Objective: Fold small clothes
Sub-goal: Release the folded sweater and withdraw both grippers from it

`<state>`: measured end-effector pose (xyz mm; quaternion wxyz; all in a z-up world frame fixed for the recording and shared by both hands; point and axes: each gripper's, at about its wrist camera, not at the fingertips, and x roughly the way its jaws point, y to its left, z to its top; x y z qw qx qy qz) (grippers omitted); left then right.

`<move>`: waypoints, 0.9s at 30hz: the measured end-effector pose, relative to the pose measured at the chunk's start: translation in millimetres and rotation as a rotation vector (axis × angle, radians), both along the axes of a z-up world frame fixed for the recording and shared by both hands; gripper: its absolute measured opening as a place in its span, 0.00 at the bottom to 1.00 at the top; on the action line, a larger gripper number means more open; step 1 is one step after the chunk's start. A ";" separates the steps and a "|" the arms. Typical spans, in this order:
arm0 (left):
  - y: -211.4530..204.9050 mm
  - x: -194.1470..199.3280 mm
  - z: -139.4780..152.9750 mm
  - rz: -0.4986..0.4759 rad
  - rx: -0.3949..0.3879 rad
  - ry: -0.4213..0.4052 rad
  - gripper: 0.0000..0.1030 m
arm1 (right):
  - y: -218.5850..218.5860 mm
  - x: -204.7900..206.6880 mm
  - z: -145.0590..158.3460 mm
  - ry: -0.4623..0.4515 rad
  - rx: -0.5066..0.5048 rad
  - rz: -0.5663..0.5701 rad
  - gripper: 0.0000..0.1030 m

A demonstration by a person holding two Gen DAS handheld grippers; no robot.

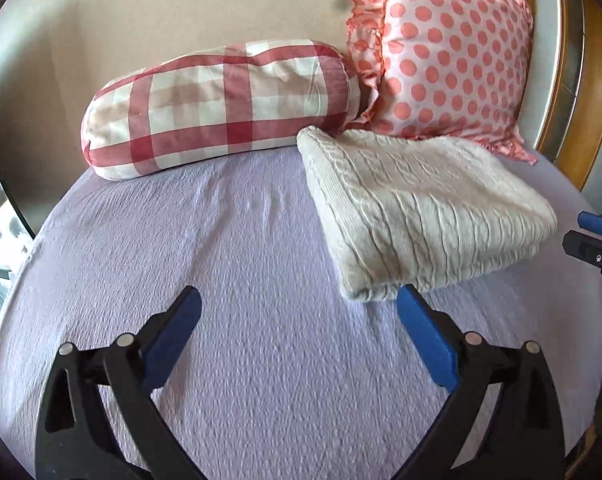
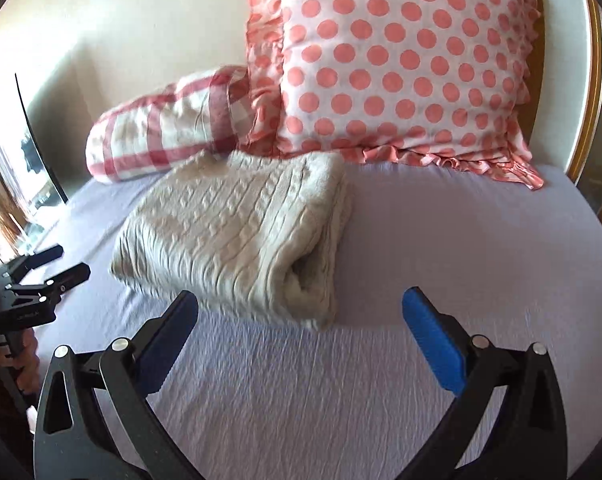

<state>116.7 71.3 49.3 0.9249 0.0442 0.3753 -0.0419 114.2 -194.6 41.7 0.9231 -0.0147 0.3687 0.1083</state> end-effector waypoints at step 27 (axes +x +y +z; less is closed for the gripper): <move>-8.9 16.0 -40.3 -0.046 -0.005 0.219 0.98 | 29.3 9.9 -54.2 0.198 -0.069 -0.037 0.99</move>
